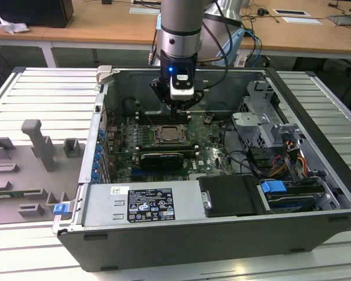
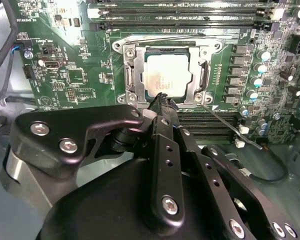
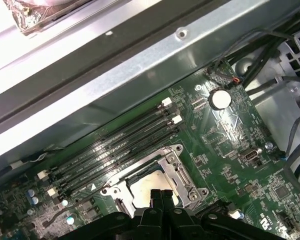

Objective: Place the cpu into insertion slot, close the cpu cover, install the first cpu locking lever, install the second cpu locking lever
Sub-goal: 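Install the first cpu locking lever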

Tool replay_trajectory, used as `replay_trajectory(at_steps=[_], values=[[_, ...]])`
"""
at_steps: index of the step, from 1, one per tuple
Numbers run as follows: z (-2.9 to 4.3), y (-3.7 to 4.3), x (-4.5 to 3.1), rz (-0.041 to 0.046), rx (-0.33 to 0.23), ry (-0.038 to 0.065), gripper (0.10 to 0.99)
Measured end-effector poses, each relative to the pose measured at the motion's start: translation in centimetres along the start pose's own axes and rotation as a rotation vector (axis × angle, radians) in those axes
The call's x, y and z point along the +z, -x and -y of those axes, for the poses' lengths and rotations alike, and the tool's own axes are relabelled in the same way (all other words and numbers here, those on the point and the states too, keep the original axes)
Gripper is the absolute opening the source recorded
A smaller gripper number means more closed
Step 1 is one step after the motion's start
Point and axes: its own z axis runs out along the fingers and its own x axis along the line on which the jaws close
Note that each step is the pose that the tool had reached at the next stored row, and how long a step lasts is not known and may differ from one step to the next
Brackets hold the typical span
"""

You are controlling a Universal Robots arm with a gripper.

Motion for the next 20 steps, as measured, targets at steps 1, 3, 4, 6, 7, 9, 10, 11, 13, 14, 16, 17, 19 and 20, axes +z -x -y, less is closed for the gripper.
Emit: replay_trajectory(at_steps=[1,3,4,6,7,9,10,11,13,14,16,17,19,20], values=[[0.0,0.0,0.0,-0.0004,-0.014,0.0,0.106],[0.0,0.0,0.0,-0.001,-0.034,0.0,0.106],[0.0,0.0,0.0,-0.0013,-0.044,0.0,0.106],[0.0,0.0,0.0,-0.0017,-0.058,0.0,0.106],[0.0,0.0,0.0,-0.0019,-0.065,0.0,0.106],[0.0,0.0,0.0,-0.0022,-0.075,0.0,0.106],[0.0,0.0,0.0,-0.0023,-0.08,0.0,0.106],[0.0,0.0,0.0,-0.0032,-0.11,0.001,0.106],[0.0,0.0,0.0,-0.005,-0.174,0.001,0.106],[0.0,0.0,0.0,-0.006,-0.209,0.001,0.106],[0.0,0.0,0.01,-0.0083,-0.288,0.001,0.106],[0.0,0.0,0.01,-0.0088,-0.306,0.001,0.106],[0.0,0.0,0.0,-0.01,-0.348,0.001,0.106],[0.0,0.0,0.01,-0.0106,-0.369,0.001,0.106]])
